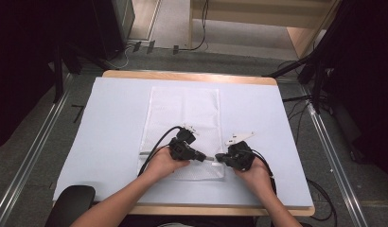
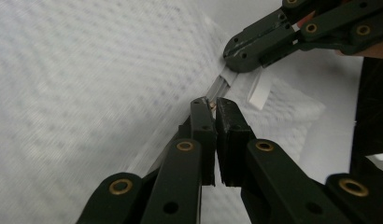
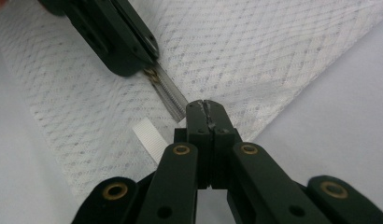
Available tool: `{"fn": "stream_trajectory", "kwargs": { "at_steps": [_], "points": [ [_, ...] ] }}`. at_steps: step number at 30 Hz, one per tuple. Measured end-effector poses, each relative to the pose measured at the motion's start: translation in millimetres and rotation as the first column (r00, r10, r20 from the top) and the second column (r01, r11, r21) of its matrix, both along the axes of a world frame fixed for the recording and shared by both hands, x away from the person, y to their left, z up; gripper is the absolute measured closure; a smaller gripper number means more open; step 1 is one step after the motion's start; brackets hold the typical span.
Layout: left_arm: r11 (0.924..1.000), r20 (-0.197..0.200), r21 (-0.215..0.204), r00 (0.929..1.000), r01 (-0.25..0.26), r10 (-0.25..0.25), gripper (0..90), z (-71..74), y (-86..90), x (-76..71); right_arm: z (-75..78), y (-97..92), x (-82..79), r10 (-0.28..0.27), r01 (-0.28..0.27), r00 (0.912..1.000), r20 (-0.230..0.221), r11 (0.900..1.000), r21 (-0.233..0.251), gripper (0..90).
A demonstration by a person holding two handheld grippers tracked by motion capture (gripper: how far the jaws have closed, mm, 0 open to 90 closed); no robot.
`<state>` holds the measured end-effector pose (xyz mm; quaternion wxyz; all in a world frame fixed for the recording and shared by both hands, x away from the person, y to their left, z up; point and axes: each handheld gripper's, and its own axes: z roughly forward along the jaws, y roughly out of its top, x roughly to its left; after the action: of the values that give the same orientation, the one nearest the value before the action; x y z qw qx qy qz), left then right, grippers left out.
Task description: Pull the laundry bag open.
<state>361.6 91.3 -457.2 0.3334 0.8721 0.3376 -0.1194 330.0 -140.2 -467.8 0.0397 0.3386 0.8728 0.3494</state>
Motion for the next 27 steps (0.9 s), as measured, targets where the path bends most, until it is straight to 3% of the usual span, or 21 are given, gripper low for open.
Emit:
{"fn": "stream_trajectory", "kwargs": {
  "at_steps": [7,14,27],
  "points": [
    [0.9992,-0.025,0.003,0.9989,-0.039,0.04,88.0,8.4,38.3,0.1,-1.2,-2.5,1.5,0.017,-0.017,0.9999,-0.001,0.9997,0.015,90.0],
    [0.996,0.0,0.024,0.9963,-0.086,0.086,88.0,16.6,75.0,-6.7,-2.4,-4.6,2.7,0.036,-0.036,0.9994,0.005,0.999,0.028,90.0],
    [0.9784,0.012,0.028,0.9788,-0.205,0.205,87.9,22.7,149.8,-16.4,-3.8,-8.7,5.5,0.061,-0.061,0.9982,0.001,0.997,0.047,90.0]
  ]
}}
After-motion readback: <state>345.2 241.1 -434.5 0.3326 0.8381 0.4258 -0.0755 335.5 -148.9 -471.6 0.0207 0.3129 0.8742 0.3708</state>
